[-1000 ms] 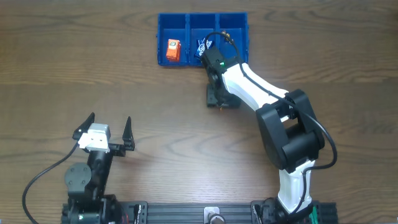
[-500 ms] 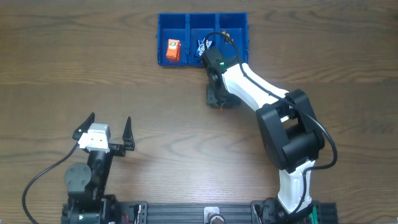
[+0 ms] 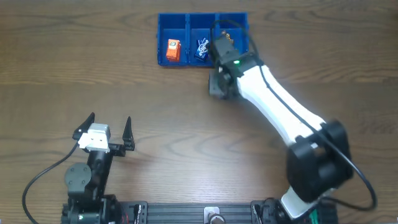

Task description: Sort Candies Into Trays

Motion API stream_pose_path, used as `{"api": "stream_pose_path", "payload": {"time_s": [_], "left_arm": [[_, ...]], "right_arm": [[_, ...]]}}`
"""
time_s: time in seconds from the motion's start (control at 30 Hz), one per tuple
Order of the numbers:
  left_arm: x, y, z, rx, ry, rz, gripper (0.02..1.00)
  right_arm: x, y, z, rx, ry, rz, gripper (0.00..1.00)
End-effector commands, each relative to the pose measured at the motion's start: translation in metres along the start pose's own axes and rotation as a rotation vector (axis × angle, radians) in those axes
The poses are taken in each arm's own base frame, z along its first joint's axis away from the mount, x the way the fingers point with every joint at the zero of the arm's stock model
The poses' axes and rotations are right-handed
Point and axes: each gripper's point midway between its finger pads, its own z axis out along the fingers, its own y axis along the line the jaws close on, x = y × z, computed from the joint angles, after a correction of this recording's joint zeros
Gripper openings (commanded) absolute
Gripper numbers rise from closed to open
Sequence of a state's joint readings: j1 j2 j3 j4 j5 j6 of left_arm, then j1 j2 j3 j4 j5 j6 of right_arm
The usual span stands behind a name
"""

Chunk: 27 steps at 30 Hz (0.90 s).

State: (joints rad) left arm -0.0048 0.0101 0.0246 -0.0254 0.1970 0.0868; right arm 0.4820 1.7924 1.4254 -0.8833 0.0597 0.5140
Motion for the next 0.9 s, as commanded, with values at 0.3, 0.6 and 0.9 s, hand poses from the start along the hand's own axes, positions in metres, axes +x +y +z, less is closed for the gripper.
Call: {"api": "stream_pose_path", "payload": {"time_s": [0.3, 0.6, 0.9], "left_arm": [[0.016, -0.002, 0.001, 0.012, 0.046, 0.007, 0.998], [0.016, -0.002, 0.001, 0.012, 0.046, 0.007, 0.998], [0.016, -0.002, 0.001, 0.012, 0.046, 0.007, 0.998]], "right_arm": [[-0.167, -0.027, -0.048, -0.032, -0.580, -0.011, 0.036], [-0.177, -0.050, -0.001, 0.120, -0.582, -0.003, 0.036], [-0.172, -0.051, 0.007, 0.124, -0.555, -0.010, 0.614]]}}
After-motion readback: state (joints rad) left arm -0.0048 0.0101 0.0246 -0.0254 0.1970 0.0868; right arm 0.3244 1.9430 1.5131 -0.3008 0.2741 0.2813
